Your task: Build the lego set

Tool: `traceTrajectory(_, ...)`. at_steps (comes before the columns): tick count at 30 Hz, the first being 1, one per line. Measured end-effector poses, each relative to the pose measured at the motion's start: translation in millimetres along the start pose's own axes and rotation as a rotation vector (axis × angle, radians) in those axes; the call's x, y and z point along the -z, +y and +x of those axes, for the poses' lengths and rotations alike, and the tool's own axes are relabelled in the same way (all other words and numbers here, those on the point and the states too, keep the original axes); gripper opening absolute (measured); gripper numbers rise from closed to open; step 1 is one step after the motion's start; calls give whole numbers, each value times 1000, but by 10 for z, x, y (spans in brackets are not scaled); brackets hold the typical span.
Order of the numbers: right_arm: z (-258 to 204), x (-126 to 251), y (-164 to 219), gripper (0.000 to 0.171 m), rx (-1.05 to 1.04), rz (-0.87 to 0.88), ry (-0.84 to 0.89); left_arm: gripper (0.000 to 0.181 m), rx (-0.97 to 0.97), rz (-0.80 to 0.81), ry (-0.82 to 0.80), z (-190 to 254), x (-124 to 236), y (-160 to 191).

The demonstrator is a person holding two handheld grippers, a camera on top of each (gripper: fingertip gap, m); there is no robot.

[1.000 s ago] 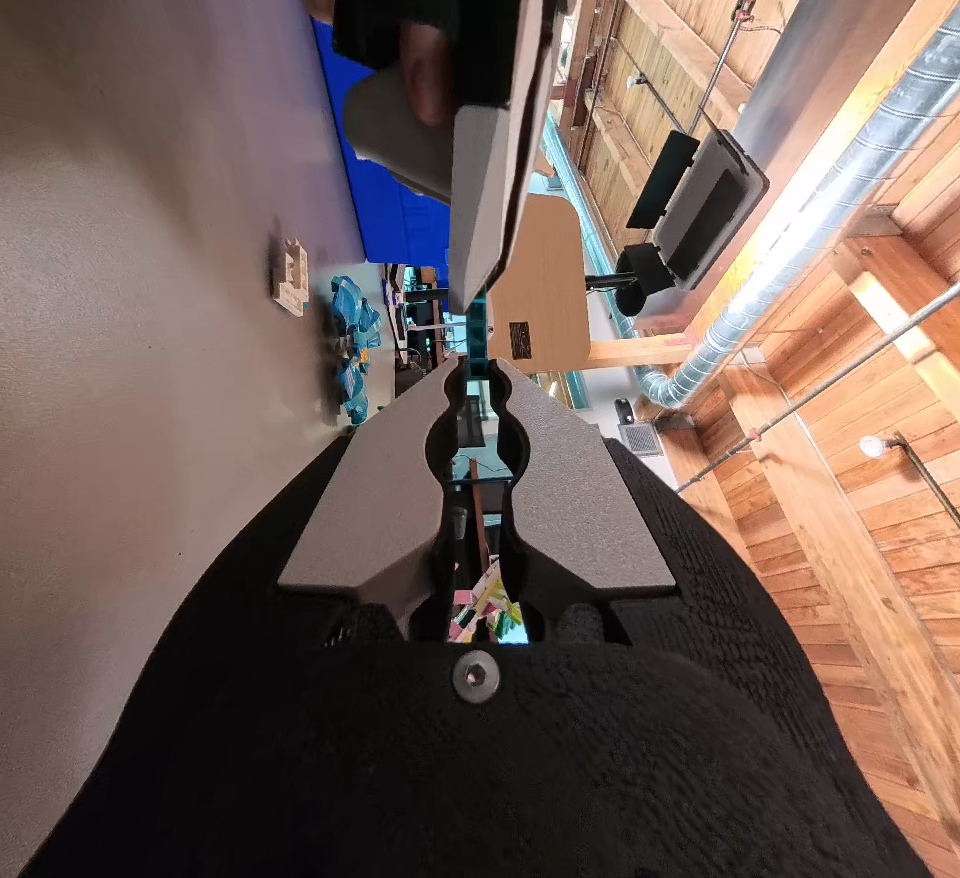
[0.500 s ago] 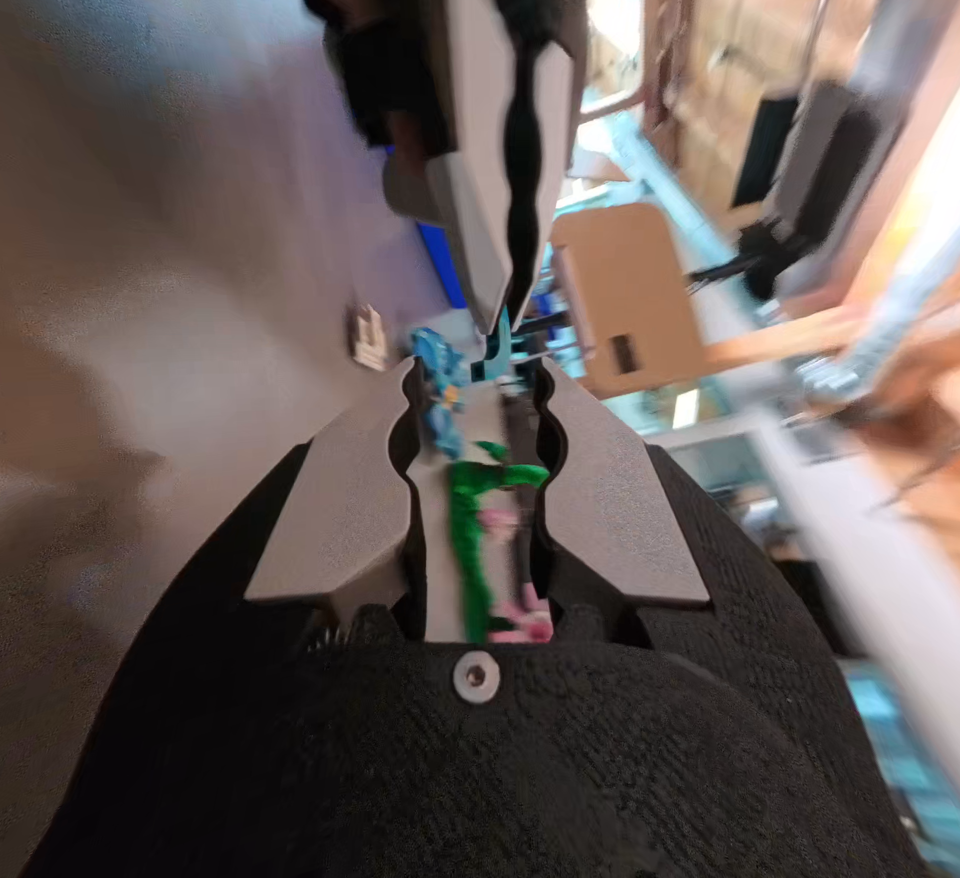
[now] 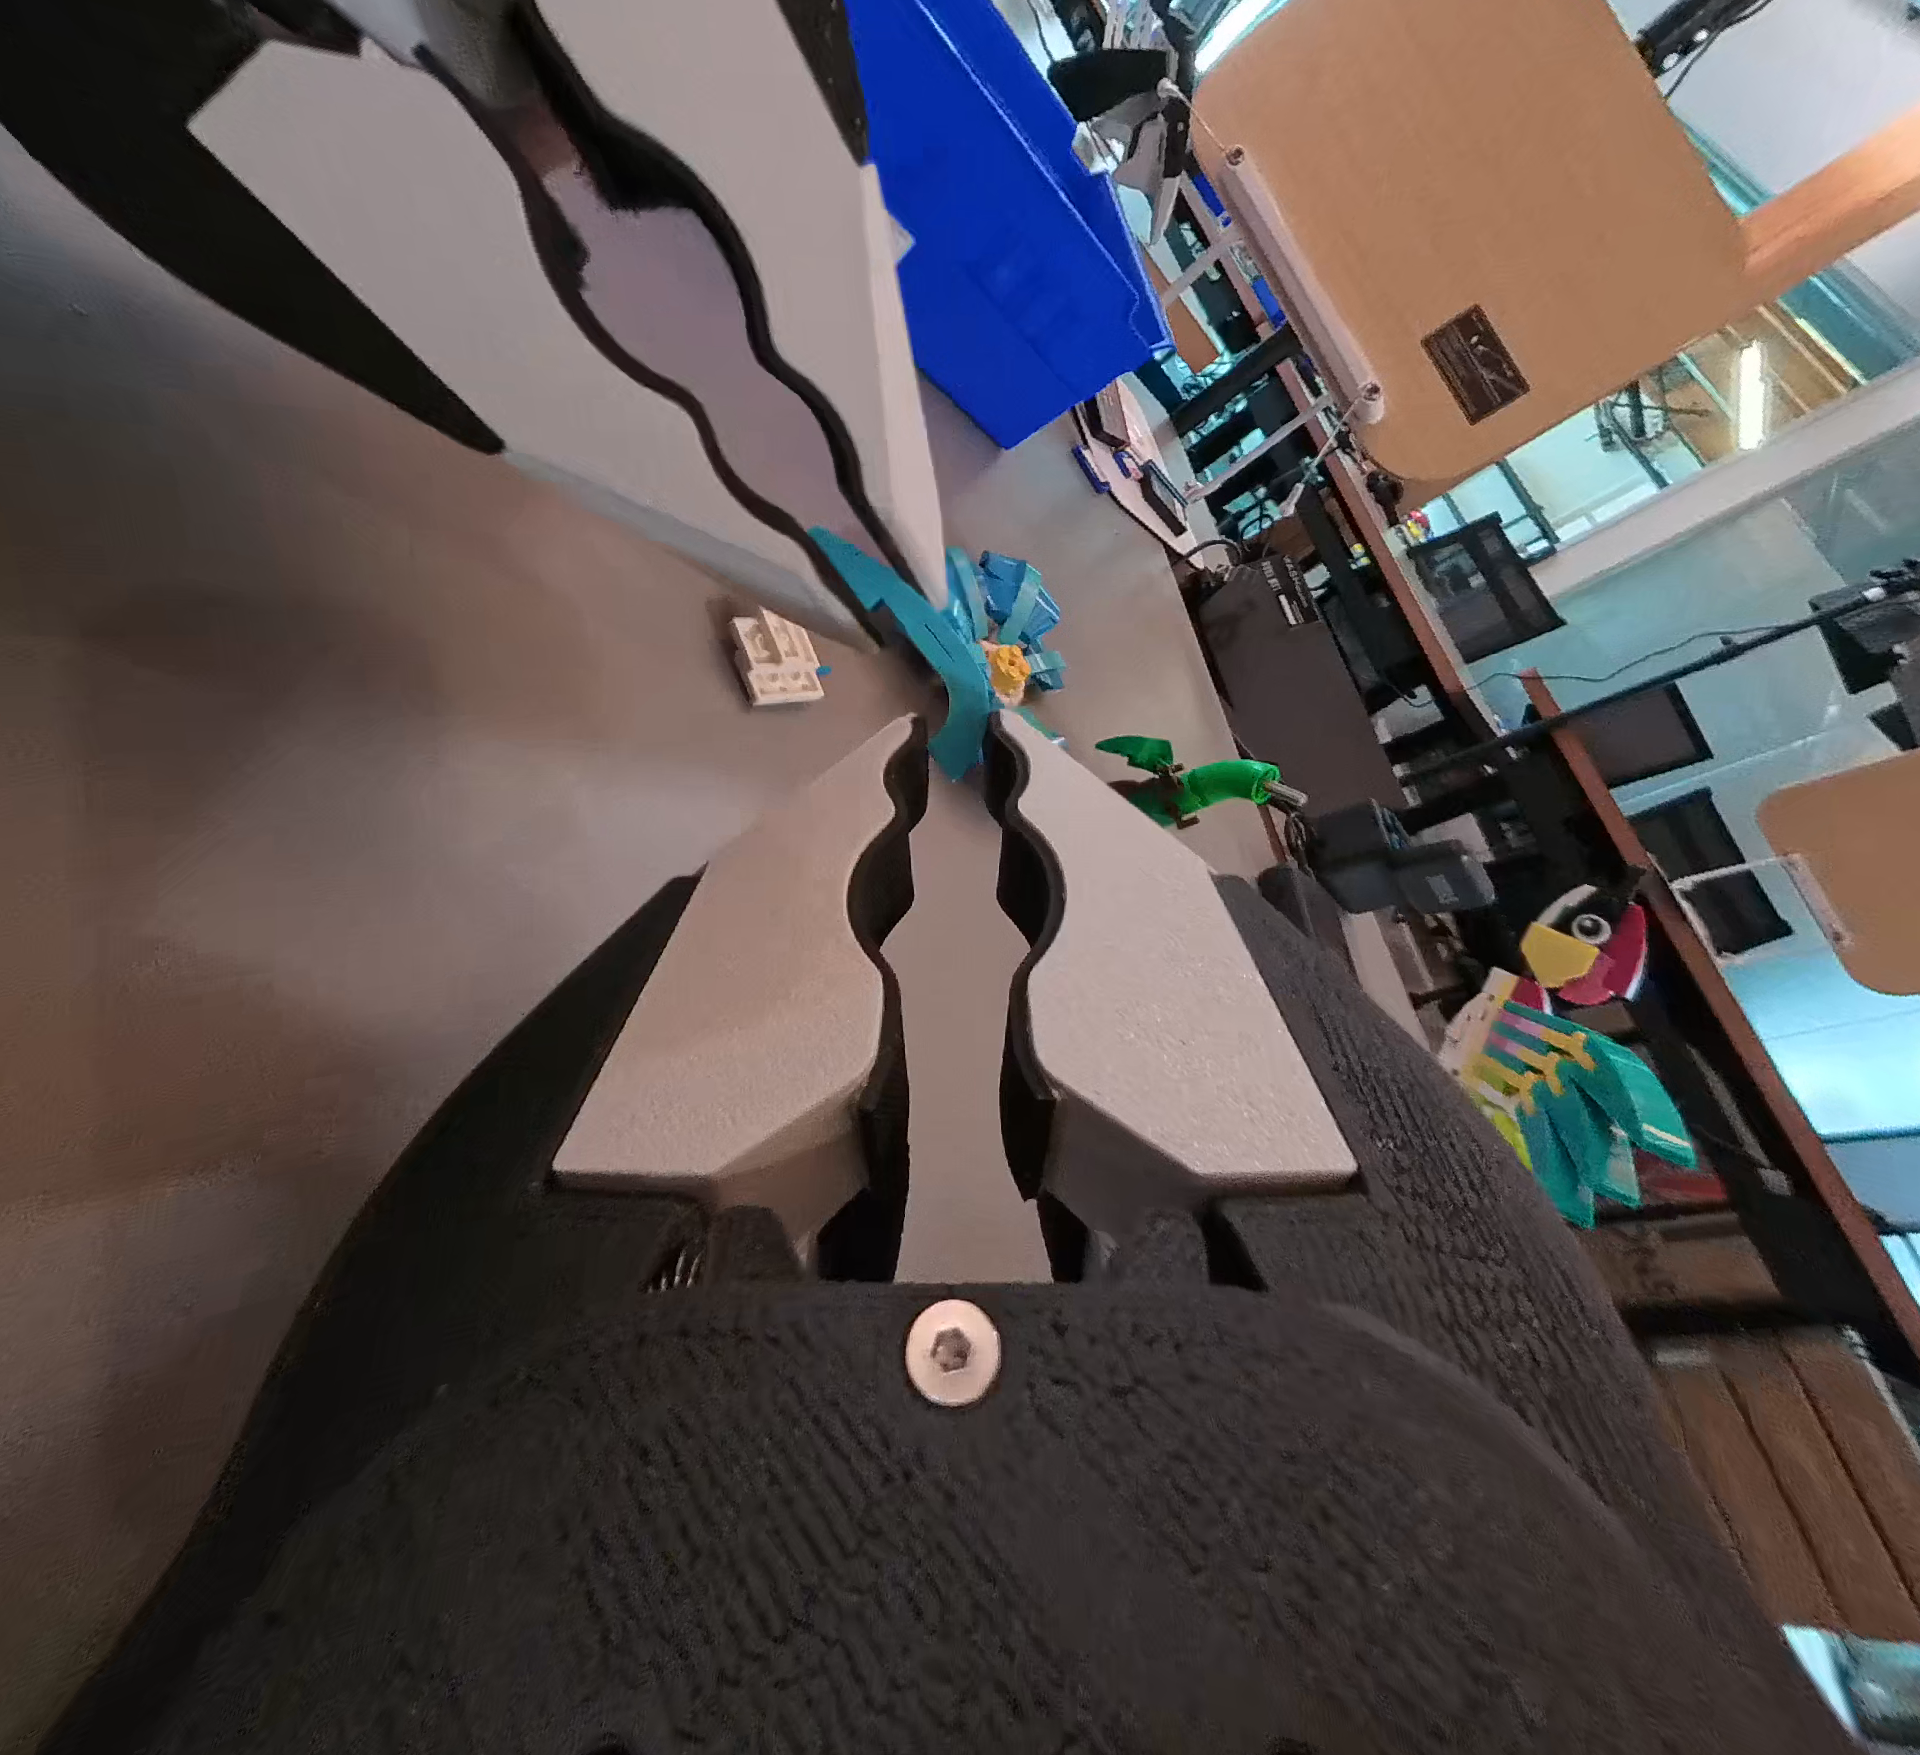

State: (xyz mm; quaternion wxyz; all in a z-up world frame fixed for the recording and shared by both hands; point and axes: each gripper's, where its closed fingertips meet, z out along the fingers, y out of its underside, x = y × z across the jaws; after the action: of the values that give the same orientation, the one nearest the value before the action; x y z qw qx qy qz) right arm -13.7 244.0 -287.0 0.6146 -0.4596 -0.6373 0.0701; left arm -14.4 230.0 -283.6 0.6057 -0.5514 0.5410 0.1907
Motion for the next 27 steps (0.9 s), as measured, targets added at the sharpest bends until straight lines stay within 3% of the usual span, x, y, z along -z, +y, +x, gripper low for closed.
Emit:
traceTrajectory(5, -8, 4, -53, 8, 0, 17, -5, 2, 129, 4, 5, -57, 44, -4)
traceTrajectory(15, 39, 68, -104, 8, 463, -22, 133, 2, 406, 29, 15, -65, 20, -3)
traceTrajectory(25, -20, 78, -38, 7, 652, -48, 110, 3, 762, 102, 107, 44, -59, 42)
traceTrajectory(27, -214, 75, -14, 6, 698, -30, 6, 1, 903, 141, 40, -118, -54, 115)
